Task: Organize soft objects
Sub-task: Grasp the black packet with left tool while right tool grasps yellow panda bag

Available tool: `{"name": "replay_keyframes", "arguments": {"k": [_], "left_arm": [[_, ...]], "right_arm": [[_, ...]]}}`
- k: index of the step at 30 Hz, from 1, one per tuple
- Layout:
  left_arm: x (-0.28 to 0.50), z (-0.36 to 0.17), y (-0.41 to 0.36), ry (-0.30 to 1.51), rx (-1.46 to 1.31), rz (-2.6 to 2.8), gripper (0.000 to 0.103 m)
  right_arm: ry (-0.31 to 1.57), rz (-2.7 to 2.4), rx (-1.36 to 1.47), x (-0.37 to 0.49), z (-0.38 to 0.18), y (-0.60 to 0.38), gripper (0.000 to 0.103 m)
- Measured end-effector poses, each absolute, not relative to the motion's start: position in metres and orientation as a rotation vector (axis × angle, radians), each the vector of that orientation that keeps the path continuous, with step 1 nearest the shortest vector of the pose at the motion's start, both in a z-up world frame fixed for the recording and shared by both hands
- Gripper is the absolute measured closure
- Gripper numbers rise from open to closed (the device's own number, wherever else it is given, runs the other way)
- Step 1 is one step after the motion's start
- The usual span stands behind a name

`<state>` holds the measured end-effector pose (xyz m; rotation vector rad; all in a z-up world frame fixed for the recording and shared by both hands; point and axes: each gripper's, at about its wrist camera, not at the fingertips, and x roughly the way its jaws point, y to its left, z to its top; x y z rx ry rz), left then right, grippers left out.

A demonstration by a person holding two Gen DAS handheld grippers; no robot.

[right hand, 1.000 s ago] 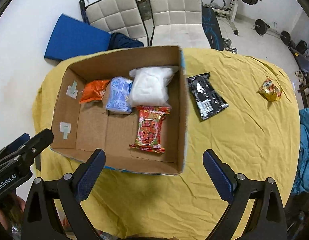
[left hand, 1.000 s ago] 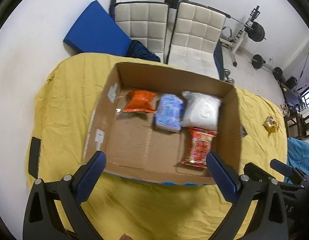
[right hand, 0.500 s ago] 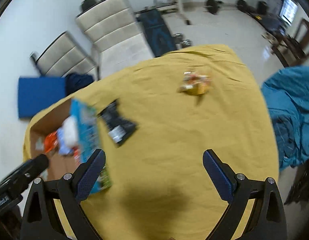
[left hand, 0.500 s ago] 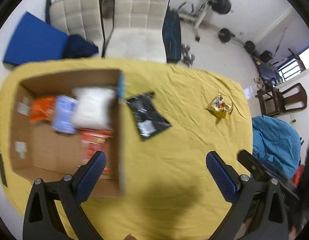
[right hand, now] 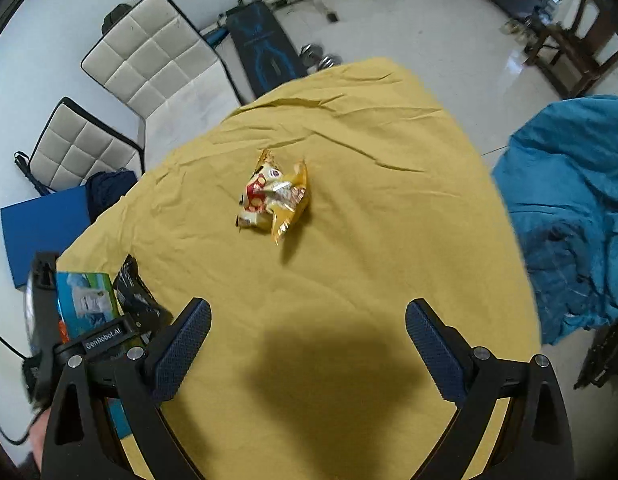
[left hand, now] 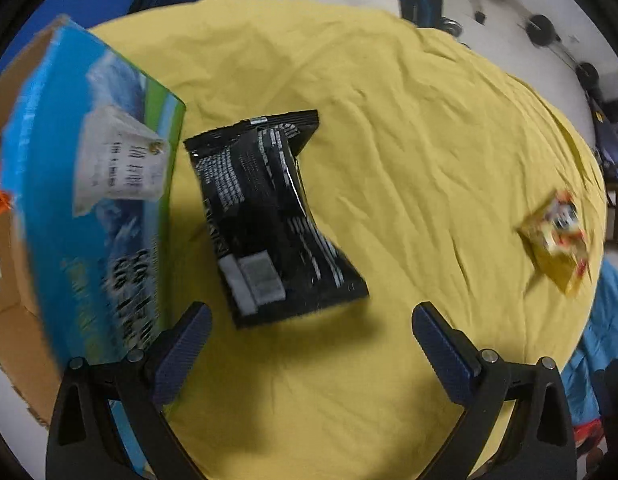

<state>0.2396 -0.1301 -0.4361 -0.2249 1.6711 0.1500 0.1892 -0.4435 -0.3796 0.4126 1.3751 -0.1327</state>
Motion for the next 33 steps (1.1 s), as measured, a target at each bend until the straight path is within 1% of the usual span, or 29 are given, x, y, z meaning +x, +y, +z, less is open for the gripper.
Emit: {"name": "replay_keyframes", "arguments": {"k": [5, 8, 9, 10, 11, 13, 16, 21, 24, 26, 30, 33], "left_arm": [[0.253, -0.467, -0.126, 1.75, -0.22, 0.203, 0.001], [0.256, -0.473, -0.128, 1.737, -0.202, 0.206, 0.001], [0.257, -0.472, -0.128, 1.717, -0.193, 0.204, 0.003], [0.257, -0.471, -0.129, 1.695, -0.191, 0.195, 0.014], [0.258, -0.47, -0.13, 1.687, -0.186, 0.188, 0.019], [0.256, -0.467, -0.133, 1.658, -0.159, 0.164, 0.024], [0.251, -0.461, -0.145, 1.619, -0.108, 0.123, 0.027], [0.235, -0.455, -0.178, 1.58, -0.063, 0.022, 0.028], [0.227, -0.455, -0.189, 1.574, -0.059, -0.009, 0.028], [0.225, -0.456, -0.194, 1.573, -0.059, -0.012, 0.028], [0.219, -0.459, -0.202, 1.557, -0.065, -0.019, 0.028], [0.218, -0.454, -0.195, 1.543, -0.06, -0.033, 0.028]], "right_arm": [[1.437, -0.091, 0.402, 0.238, -0.416, -0.443, 0.003], [1.465, -0.063, 0.364, 0.263, -0.431, -0.437, 0.003], [1.473, -0.056, 0.351, 0.269, -0.434, -0.433, 0.003], [1.481, -0.047, 0.329, 0.278, -0.439, -0.429, 0.003], [1.486, -0.037, 0.312, 0.284, -0.442, -0.426, 0.003], [1.502, -0.011, 0.251, 0.297, -0.449, -0.416, 0.003], [1.517, 0.018, 0.125, 0.311, -0.457, -0.401, 0.003], [1.565, 0.087, -0.03, 0.325, -0.474, -0.384, 0.005], [1.608, 0.122, -0.086, 0.326, -0.489, -0.377, 0.031], [1.625, 0.122, -0.101, 0.323, -0.497, -0.375, 0.032], [1.599, 0.102, -0.039, 0.314, -0.496, -0.377, 0.046], [1.597, 0.088, -0.021, 0.299, -0.494, -0.375, 0.049]]}}
